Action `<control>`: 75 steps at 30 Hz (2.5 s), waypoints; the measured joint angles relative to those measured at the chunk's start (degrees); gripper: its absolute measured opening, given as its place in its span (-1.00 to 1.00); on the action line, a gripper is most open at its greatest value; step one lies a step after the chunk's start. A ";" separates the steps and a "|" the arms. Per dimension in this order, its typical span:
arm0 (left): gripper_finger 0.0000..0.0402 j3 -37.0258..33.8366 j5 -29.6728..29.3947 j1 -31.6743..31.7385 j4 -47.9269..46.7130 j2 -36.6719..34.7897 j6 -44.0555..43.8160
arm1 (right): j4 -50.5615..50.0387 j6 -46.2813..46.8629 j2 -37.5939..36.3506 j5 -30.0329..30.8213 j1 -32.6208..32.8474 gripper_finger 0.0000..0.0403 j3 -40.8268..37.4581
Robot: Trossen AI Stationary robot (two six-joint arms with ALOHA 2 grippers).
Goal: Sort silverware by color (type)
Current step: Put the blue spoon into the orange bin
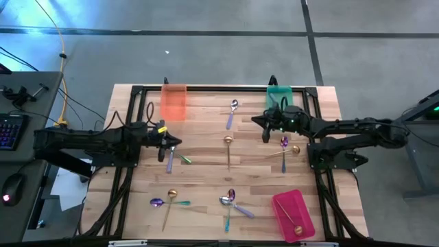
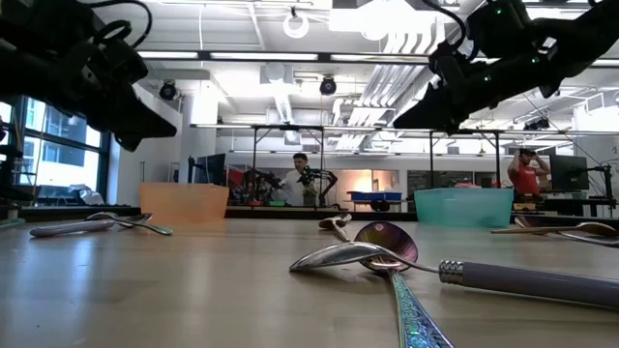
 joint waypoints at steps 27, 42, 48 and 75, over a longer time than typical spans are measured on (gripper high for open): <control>-0.66 32.27 -0.84 -12.00 -42.90 41.31 -0.22 | 15.41 -2.88 2.09 0.59 6.38 -1.00 -9.14; -0.32 35.38 -5.16 -5.81 -47.88 55.17 17.64 | 15.36 -2.98 2.09 0.35 6.38 -1.00 -9.13; -0.47 35.67 -6.52 -5.85 -47.86 57.57 22.04 | 15.36 -3.00 2.09 0.35 6.38 -1.00 -9.12; -0.98 44.29 -9.50 18.60 -49.16 44.45 2.00 | 14.73 -3.98 2.09 0.61 6.36 -1.00 -9.09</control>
